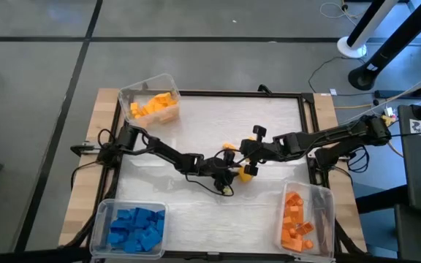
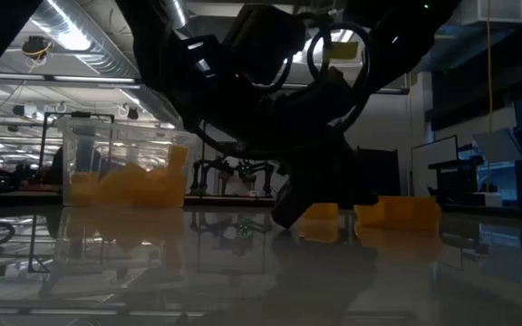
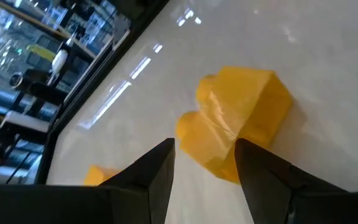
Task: Sort blocks
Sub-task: Put the yellow game piece into the top transparent bin
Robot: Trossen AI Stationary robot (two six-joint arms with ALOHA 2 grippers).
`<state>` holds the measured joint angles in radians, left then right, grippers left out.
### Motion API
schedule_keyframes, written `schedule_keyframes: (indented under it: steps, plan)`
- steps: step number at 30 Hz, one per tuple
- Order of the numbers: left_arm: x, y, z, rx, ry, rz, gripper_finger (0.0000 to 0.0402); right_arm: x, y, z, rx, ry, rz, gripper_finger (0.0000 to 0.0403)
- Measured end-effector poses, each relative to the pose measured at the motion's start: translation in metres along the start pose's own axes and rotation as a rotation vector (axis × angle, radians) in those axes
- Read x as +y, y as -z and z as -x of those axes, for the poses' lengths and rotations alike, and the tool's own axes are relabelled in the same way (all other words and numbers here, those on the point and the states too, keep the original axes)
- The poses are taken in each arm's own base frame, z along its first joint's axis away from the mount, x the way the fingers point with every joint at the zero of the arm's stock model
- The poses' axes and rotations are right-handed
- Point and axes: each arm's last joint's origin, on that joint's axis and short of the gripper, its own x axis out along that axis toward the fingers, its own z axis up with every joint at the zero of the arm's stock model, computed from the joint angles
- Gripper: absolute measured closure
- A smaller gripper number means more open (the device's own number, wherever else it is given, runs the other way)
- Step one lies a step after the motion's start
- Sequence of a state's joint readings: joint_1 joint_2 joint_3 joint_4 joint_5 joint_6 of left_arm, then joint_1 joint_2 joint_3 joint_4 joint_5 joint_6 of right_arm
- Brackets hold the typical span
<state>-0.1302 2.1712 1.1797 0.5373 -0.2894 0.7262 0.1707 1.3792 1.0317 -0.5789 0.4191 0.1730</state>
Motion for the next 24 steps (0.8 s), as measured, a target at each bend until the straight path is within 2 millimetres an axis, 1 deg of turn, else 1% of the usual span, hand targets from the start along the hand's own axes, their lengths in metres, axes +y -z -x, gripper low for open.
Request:
schedule_keyframes:
  steps: [3,11,14,24]
  plan:
    - [0.000,0.002,-0.001,-0.014,0.027,-0.014,0.0244,0.000,0.000,0.000,0.000,0.000,0.000,0.0402]
    - [-0.001,0.011,-0.010,-0.038,-0.001,0.021,0.0247,0.000,0.000,0.000,-0.001,0.000,-0.001,0.0402]
    - [0.002,0.012,-0.012,-0.046,-0.009,0.029,0.0259,0.000,0.000,0.000,-0.001,0.000,-0.001,0.0402]
    - [0.007,0.024,-0.018,-0.065,0.055,0.112,0.0300,0.000,0.000,0.000,-0.002,0.000,-0.001,0.0402]
